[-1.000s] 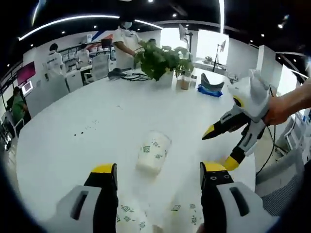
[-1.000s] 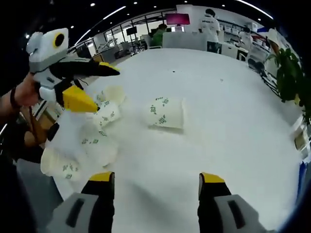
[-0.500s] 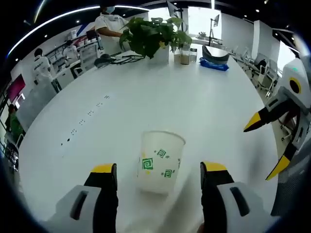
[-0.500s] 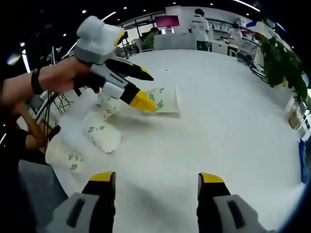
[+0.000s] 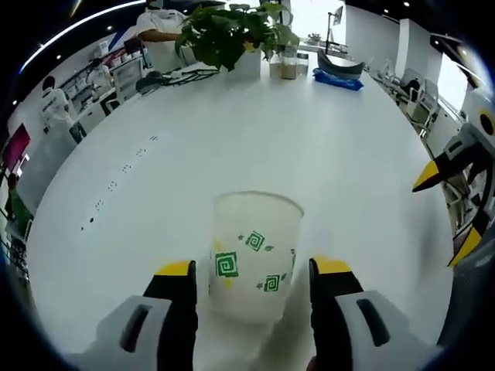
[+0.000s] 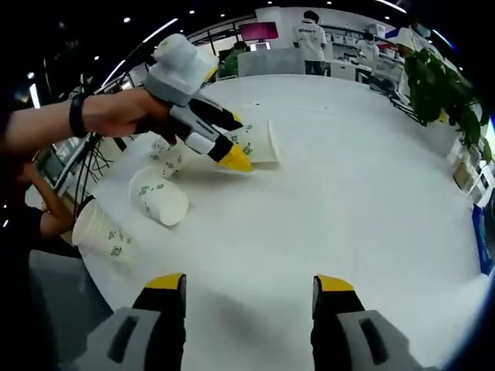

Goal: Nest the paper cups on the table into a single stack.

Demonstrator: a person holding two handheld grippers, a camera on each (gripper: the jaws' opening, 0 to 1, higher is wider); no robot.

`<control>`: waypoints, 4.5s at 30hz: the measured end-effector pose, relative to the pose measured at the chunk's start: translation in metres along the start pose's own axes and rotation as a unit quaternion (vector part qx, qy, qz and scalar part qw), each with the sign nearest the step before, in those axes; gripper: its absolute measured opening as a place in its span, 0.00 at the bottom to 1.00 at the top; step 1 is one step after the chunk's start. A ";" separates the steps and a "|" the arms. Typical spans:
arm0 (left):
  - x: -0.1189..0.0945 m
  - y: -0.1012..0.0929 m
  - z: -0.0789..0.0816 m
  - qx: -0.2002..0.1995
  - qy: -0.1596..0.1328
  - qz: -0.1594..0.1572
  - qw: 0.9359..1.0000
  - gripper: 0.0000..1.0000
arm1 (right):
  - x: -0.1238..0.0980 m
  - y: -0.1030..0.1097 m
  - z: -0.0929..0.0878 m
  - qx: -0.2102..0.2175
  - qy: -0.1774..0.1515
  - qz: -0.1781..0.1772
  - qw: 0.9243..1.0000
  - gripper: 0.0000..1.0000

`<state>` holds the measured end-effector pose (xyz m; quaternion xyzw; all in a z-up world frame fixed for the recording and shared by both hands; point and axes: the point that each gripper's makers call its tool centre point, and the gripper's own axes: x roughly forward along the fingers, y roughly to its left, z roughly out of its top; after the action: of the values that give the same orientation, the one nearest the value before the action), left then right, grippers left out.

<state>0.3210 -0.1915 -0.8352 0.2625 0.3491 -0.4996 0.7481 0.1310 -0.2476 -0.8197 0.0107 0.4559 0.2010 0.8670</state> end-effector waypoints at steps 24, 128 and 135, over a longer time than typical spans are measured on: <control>-0.055 -0.022 -0.007 0.096 -0.064 -0.028 0.993 0.37 | -0.002 0.007 0.077 0.027 -0.076 0.043 0.996 0.56; -0.265 -0.053 -0.178 -0.097 -0.145 0.115 0.978 0.48 | -0.012 0.244 0.048 -0.341 0.122 0.229 0.903 0.00; -0.265 -0.052 -0.186 -0.115 -0.147 0.119 0.975 0.49 | -0.013 0.253 0.041 -0.359 0.135 0.230 0.894 0.00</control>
<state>0.1564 0.0773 -0.7443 0.1380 0.2573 -0.3966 0.8703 0.0717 -0.0132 -0.7347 -0.2243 0.4503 0.5446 0.6711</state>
